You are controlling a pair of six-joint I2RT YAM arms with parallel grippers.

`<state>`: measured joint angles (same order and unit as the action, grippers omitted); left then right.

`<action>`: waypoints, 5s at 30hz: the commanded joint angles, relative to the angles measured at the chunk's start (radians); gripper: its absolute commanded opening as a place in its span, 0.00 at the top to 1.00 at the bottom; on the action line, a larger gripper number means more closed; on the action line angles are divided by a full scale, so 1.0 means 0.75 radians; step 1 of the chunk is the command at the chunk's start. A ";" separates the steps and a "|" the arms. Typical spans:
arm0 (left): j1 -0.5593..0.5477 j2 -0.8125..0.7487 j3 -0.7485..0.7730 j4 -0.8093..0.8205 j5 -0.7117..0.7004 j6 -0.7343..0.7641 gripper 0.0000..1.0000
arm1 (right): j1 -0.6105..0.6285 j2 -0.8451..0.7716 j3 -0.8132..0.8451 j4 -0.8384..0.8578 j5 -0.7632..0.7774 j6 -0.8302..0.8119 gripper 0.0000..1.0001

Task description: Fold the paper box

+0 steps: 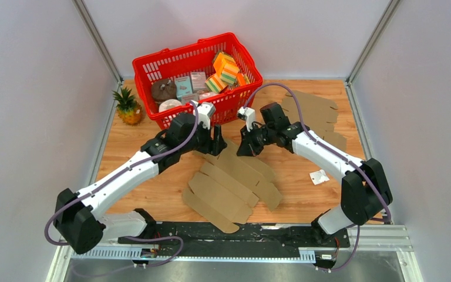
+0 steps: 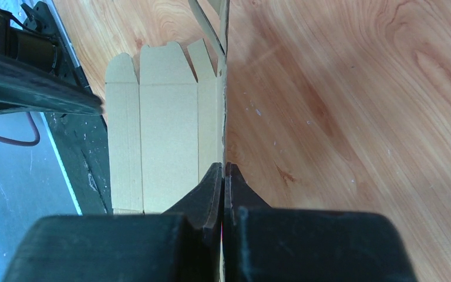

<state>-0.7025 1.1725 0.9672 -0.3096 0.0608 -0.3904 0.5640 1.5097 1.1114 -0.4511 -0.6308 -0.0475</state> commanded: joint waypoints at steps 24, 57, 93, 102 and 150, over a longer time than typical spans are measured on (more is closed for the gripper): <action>0.141 0.192 -0.052 0.296 0.285 0.146 0.30 | 0.001 -0.017 -0.077 0.213 -0.126 0.055 1.00; 0.037 -0.047 -0.373 0.463 0.136 -0.056 0.47 | -0.001 -0.066 -0.132 0.258 0.162 0.141 1.00; 0.241 0.204 -0.310 0.177 0.432 0.165 0.49 | -0.001 -0.141 -0.154 0.270 -0.057 0.080 1.00; 0.035 0.030 -0.473 0.404 0.146 -0.056 0.57 | -0.001 -0.135 -0.161 0.295 -0.020 0.102 1.00; -0.098 0.222 -0.052 0.222 -0.136 0.322 0.80 | 0.162 -0.092 -0.118 0.197 0.344 -0.137 1.00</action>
<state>-0.7460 1.3190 0.9154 -0.1974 0.0139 -0.1726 0.6662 1.4364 0.9825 -0.3027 -0.4316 -0.1032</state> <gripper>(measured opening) 0.256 0.009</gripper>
